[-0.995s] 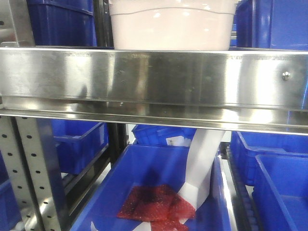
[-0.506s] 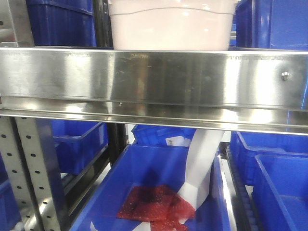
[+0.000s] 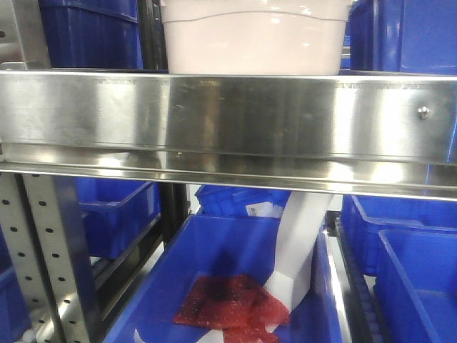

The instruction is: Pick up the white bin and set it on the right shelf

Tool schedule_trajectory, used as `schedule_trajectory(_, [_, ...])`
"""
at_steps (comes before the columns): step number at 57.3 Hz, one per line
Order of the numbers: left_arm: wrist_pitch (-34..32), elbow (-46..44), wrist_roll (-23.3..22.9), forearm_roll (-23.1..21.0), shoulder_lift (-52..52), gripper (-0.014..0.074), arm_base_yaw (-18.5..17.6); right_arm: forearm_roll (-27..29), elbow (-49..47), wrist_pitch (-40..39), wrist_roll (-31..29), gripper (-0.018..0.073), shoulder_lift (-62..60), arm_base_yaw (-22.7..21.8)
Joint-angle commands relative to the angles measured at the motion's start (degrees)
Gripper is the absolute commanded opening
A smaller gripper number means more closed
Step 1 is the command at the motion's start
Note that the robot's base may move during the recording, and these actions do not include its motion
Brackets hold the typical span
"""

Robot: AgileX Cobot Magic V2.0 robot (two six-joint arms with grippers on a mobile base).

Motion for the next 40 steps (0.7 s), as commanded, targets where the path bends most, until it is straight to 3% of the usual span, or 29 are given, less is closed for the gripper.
schedule_trajectory(1, [-1.74,0.85,-0.27,-0.45,-0.53,-0.0119,-0.03,-0.55,-1.41,-4.88,-0.5,0.007,-1.2,-0.18])
schedule_trajectory(40, [-1.74,0.85,-0.27,-0.45,-0.53,-0.0119,-0.03,-0.55,-1.41,-4.88,-0.5,0.007,-1.2,-0.18])
